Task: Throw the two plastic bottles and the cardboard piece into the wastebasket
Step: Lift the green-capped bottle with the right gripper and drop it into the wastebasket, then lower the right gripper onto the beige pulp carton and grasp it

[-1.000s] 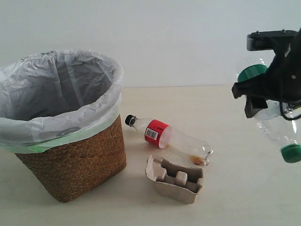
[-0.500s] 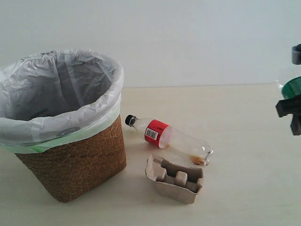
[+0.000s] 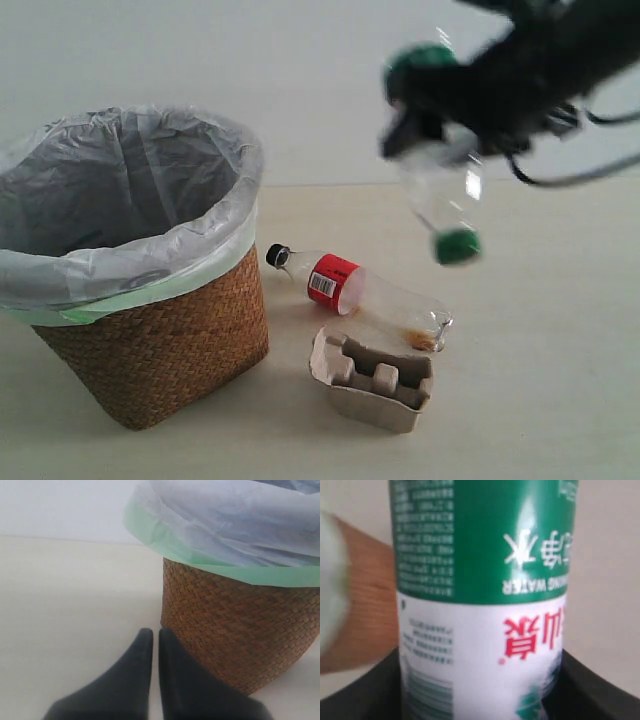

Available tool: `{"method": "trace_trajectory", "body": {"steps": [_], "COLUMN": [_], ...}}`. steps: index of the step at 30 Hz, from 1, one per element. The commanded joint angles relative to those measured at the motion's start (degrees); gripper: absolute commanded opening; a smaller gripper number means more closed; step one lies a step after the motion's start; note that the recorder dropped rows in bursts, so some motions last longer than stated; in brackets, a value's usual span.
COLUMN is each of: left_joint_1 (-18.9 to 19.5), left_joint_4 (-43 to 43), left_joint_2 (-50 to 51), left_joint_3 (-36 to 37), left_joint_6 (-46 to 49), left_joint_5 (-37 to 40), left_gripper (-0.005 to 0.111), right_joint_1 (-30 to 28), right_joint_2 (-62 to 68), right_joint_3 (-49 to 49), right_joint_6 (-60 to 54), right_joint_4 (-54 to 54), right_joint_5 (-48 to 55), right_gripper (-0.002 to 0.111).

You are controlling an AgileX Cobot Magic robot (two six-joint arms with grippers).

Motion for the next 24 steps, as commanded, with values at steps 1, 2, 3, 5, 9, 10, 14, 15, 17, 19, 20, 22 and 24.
{"method": "trace_trajectory", "body": {"steps": [1,2,3,5,9,10,14,15,17,19,20,22,24], "left_joint_1": [0.0,0.0,0.0,0.0,0.0,0.0,0.0,0.0,0.0,0.0,0.0,0.0,0.0], "left_joint_4": [0.2,0.2,0.2,0.2,0.2,0.2,0.2,0.2,0.2,0.2,0.2,0.2,0.2], "left_joint_2": [-0.2,-0.2,-0.2,-0.2,-0.2,-0.2,-0.2,-0.2,-0.2,-0.2,-0.2,-0.2,-0.2], "left_joint_3": [0.2,0.2,0.2,0.2,0.2,0.2,0.2,0.2,0.2,0.2,0.2,0.2,0.2], "left_joint_6": [-0.3,-0.3,-0.3,-0.3,-0.3,-0.3,-0.3,-0.3,-0.3,-0.3,-0.3,-0.3,-0.3], "left_joint_5": [-0.2,-0.2,-0.2,-0.2,-0.2,-0.2,-0.2,-0.2,-0.2,-0.2,-0.2,-0.2,-0.2], "left_gripper": [0.004,0.004,0.004,0.004,0.004,0.004,0.004,0.004,0.004,0.004,0.004,0.004,0.004], "right_joint_1": [11.4,14.0,15.3,16.3,14.8,13.9,11.2,10.4,9.5,9.3,9.3,9.3,9.3], "right_joint_2": [5.9,9.0,11.0,14.4,15.4,15.4,14.6,14.6,14.6,14.6,14.6,14.6,14.6], "right_joint_3": [-25.5,-33.7,-38.4,-44.3,-44.9,-44.9,-41.0,-39.3,-35.8,-32.6,-30.9,-27.4,-23.9], "right_joint_6": [-2.2,1.3,6.0,16.8,21.3,21.3,19.7,18.9,16.6,15.4,14.3,12.9,11.3], "right_joint_4": [13.1,10.7,6.1,-5.7,-26.1,-31.3,-34.8,-34.8,-34.8,-34.6,-34.6,-33.8,-32.7], "right_joint_5": [2.8,4.4,6.4,12.5,25.2,25.3,25.3,25.3,25.3,25.3,25.3,25.3,25.3], "right_gripper": [0.06,0.084,0.089,0.084,0.057,0.059,0.067,0.067,0.067,0.067,0.067,0.067,0.067]}}
